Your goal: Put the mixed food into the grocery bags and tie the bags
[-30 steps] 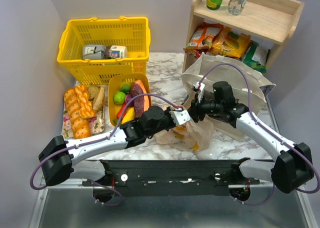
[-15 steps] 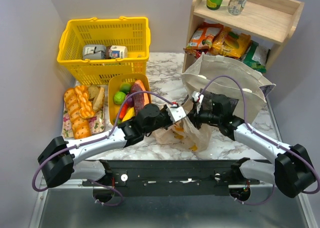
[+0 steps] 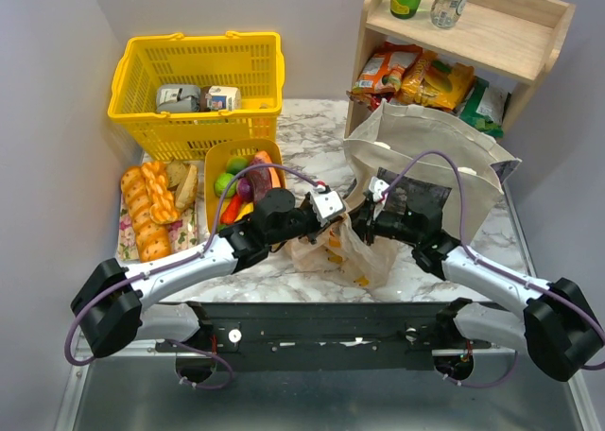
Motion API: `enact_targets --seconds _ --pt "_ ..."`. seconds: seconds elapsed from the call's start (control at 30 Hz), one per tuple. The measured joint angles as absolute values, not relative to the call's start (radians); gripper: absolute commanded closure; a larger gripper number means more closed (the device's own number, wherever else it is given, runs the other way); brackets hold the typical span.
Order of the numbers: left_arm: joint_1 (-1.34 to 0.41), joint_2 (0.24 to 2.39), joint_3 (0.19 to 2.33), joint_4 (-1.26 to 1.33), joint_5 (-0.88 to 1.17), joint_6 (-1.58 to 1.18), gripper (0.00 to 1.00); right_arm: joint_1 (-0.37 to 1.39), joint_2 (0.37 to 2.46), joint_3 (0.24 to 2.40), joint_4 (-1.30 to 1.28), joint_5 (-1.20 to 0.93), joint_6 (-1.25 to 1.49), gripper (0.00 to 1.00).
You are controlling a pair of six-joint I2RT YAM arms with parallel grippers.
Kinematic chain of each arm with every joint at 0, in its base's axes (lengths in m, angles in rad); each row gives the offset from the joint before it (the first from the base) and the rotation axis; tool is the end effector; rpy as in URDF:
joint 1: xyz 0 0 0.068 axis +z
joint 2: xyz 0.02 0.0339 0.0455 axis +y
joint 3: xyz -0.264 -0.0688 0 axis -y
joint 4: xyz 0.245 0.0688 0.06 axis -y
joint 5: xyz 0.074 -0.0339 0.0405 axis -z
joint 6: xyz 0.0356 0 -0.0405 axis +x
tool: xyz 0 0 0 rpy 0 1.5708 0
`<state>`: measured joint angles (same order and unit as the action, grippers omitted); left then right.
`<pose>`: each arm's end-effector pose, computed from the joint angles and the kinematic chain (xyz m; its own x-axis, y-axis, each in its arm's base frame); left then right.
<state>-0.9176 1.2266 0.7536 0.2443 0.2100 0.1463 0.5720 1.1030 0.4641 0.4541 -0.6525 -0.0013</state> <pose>0.1657 -0.2287 0.2791 -0.0051 0.2413 -0.9704 0.9106 0.4023 0.0952 0.1850 0.1448 0.2324 -0.1533 -0.0999 -0.9831 -0.9321 0.3449 0.1103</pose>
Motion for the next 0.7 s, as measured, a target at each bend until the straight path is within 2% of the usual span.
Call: enact_targets --seconds 0.1,0.13,0.23,0.33,0.43,0.47,0.53,0.6,0.67,0.7 --pt "-0.912 1.23 0.757 0.244 0.241 0.125 1.0 0.586 1.107 0.447 0.508 -0.635 0.004 0.66" --pt "-0.911 1.232 0.758 0.244 0.249 0.118 1.0 0.59 1.107 0.44 0.522 -0.628 0.01 0.77" --pt "-0.904 1.237 0.759 0.244 0.268 0.102 1.0 0.595 1.109 0.431 0.538 -0.609 0.027 0.9" --pt "-0.893 1.24 0.759 0.242 0.278 0.087 1.0 0.596 1.117 0.432 0.538 -0.595 0.036 0.99" --pt "-0.887 1.242 0.759 0.242 0.283 0.073 1.0 0.596 1.118 0.432 0.536 -0.58 0.038 0.99" --pt "-0.884 1.242 0.76 0.242 0.283 0.068 0.76 0.596 1.118 0.432 0.533 -0.576 0.038 0.99" --pt "-0.883 1.242 0.762 0.237 0.282 0.06 0.52 0.597 1.116 0.435 0.523 -0.553 0.039 0.99" --pt "-0.877 1.242 0.773 0.221 0.262 0.053 0.21 0.602 1.107 0.441 0.484 -0.521 0.041 0.99" --pt "-0.871 1.241 0.793 0.199 0.241 0.043 0.06 0.602 1.095 0.449 0.432 -0.478 0.041 0.99" --pt "-0.871 1.238 0.805 0.183 0.231 0.034 0.03 0.602 1.088 0.456 0.407 -0.455 0.041 0.99"
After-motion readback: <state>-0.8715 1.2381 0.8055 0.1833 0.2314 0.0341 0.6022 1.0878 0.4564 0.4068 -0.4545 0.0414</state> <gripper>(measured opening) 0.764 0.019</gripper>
